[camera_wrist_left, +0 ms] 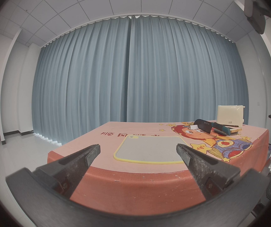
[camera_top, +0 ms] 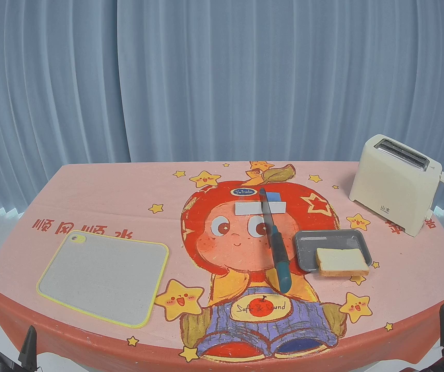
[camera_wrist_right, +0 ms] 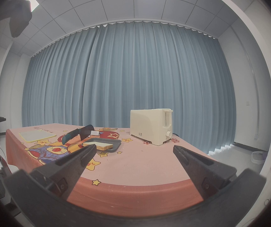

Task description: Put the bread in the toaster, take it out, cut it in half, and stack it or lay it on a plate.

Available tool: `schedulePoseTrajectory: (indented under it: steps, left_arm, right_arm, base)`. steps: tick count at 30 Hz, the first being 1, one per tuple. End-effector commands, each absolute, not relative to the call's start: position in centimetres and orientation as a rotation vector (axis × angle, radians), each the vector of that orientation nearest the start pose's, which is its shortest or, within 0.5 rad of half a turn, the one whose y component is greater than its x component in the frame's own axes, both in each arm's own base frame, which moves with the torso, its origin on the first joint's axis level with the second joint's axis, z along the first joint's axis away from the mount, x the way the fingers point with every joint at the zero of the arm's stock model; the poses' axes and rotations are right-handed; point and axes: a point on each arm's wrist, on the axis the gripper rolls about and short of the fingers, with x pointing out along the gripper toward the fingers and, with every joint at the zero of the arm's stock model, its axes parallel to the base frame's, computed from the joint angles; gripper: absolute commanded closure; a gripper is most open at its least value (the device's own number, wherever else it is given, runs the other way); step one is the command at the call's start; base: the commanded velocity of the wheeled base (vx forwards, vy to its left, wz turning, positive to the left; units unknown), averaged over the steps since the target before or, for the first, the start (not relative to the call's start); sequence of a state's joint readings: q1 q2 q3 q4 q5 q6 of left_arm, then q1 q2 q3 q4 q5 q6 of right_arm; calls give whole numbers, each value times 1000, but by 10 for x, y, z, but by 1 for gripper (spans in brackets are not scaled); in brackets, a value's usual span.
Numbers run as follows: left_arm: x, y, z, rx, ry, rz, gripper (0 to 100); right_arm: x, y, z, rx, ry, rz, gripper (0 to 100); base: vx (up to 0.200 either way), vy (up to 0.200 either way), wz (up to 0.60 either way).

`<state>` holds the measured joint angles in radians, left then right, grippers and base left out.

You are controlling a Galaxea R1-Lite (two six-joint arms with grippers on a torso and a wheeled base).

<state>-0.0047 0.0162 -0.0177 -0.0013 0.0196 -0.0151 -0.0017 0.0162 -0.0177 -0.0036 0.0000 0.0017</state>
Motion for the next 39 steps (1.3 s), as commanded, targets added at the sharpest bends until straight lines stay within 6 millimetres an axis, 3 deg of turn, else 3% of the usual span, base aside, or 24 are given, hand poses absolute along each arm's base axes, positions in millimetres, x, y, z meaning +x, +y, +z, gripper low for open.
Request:
schedulePoseTrajectory:
  steps: [1, 20, 27, 39]
  left_arm:
    - [-22, 1, 76, -15, 9, 15, 0]
    - [-22, 1, 76, -15, 9, 15, 0]
    - [-22, 1, 76, -15, 9, 15, 0]
    - [-22, 1, 76, -15, 9, 15, 0]
  right_arm:
    - [-23, 0, 76, 2, -5, -2, 0]
    - [-24, 0, 88, -15, -111, 22, 0]
    - [-30, 0, 105, -12, -172, 27, 0]
    - [-25, 1, 105, 22, -123, 84, 0]
  base:
    - [0, 0, 0]
    - [0, 0, 0]
    - [0, 0, 0]
    - [0, 0, 0]
